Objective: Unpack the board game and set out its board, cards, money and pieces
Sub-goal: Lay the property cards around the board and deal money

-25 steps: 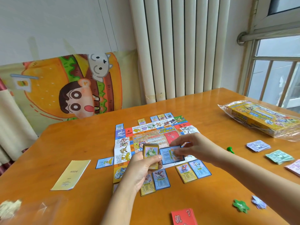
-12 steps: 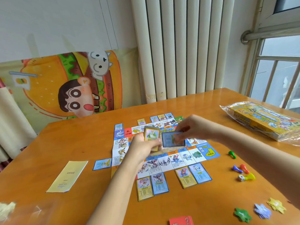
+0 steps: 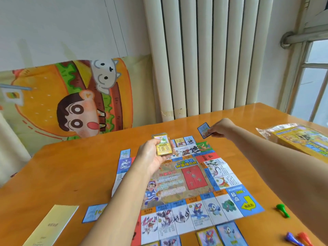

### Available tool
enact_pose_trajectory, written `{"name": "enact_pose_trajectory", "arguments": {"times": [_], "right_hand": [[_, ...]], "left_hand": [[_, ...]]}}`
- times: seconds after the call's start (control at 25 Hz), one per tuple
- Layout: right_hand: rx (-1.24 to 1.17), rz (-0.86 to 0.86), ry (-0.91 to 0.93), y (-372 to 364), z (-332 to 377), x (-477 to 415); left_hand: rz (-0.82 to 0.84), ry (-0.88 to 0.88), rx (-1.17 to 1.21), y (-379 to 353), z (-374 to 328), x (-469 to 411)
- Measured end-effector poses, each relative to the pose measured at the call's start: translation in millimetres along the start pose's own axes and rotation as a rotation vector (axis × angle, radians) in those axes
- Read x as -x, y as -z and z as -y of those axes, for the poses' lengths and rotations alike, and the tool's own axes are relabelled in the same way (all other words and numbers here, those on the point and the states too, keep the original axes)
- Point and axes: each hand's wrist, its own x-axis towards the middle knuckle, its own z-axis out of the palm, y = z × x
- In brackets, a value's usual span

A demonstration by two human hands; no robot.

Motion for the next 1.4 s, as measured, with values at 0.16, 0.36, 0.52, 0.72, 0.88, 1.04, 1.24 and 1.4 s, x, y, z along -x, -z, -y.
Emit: {"name": "enact_pose_trajectory", "arguments": {"times": [0.16,0.36,0.52,0.72,0.88,1.04,1.24,1.4], "right_hand": [[0.197,-0.094,0.008,-23.0,-9.2,-31.8],[0.283,-0.130,0.002,-41.6,-28.8,-46.4],[0.289,-0.138,-0.013,-46.9,-33.5,-51.0],[0.281,-0.103,-0.038,-49.5,-31.6,-50.7],[0.266,-0.101,-0.035,-52.4,-34.4,-54.8],[0.271,-0.086,-0.033,-52.5,-35.2,-57.9],[0.258,-0.086,-0.038,-51.7,-34.3,-57.2],[0.201,-0.077,-0.048,-49.6,-31.9,-53.5]], "left_hand": [[-0.025,0.010,0.006,3.7,5.5,-20.6],[-0.023,0.033,0.023,10.2,13.9,-35.5],[-0.034,0.045,0.023,11.5,18.5,-42.7],[-0.025,0.059,0.024,10.2,20.9,-41.8],[-0.030,0.060,0.014,9.9,21.2,-40.6],[-0.019,0.068,-0.001,10.7,22.9,-40.6],[-0.025,0.072,-0.018,10.4,25.0,-41.9],[-0.016,0.084,-0.030,8.1,25.8,-39.5]]}}
